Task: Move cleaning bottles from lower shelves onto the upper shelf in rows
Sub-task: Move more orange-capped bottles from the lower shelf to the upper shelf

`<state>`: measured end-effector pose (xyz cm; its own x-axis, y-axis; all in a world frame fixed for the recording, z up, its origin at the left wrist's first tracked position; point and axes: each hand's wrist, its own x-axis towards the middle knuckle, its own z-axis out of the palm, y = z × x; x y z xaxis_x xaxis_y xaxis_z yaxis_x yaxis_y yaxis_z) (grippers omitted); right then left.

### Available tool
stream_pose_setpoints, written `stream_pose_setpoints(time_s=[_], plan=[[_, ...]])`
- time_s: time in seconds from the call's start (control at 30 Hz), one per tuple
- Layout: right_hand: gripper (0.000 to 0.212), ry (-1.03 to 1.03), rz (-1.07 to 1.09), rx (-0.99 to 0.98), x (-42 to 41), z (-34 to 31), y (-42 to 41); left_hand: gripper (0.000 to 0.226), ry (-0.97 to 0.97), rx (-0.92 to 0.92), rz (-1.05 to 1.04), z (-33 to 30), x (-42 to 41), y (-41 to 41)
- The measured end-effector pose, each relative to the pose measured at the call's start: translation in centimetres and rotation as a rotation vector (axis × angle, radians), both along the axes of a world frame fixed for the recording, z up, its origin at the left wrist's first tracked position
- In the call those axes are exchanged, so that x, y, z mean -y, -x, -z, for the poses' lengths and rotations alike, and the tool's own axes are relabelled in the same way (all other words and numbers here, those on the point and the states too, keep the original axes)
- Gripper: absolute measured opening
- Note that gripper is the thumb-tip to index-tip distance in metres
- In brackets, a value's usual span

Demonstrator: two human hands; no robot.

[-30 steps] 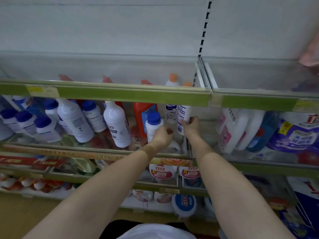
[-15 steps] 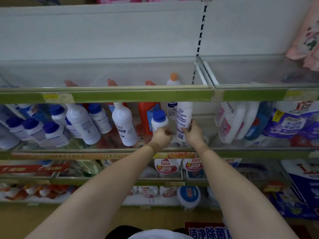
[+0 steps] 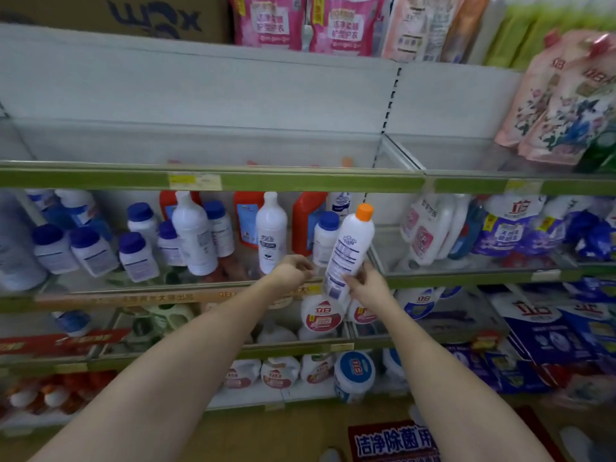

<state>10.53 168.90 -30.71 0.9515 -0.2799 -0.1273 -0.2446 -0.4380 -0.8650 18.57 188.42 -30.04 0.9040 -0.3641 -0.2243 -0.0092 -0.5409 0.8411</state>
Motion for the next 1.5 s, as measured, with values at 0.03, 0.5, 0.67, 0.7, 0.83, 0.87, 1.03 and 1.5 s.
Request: stream_pose_setpoints(time_s=[0.03,0.5,0.67,0.7,0.83,0.87,1.03,1.5], plan=[[0.048,-0.003,-0.041,-0.038,-1.2,0.3,0.4,0.020,0.017,-0.002,-0.010,-0.1,-1.3,0.4],[0.052,0.224,-0.584,-0.211,-25.3,4.1,2.0,0.044,0.076,-0.044,-0.270,1.4,-22.8,8.9],[0.042,0.410,-0.795,-0.148,-34.2,4.0,2.2,0.052,0.239,-0.102,-0.696,1.9,-28.0,11.6],[0.039,0.438,-0.838,-0.127,-35.7,3.9,2.4,0.055,0.245,-0.105,-0.768,2.2,-29.2,11.8],[0.026,0.428,-0.970,-0.137,-40.7,3.1,2.8,0.083,0.207,-0.059,-0.940,2.9,-34.8,13.0],[0.021,0.414,-1.005,-0.136,-41.6,2.8,2.7,0.082,0.196,-0.052,-0.971,3.2,-36.2,13.2],[0.024,0.374,-1.099,-0.143,-45.7,2.0,1.3,0.049,0.319,-0.065,-1.044,2.1,-42.0,14.1],[0.080,0.085,-1.274,-0.349,-60.6,4.7,-8.6,0.063,0.661,-0.151,-1.192,0.3,-55.0,7.8]])
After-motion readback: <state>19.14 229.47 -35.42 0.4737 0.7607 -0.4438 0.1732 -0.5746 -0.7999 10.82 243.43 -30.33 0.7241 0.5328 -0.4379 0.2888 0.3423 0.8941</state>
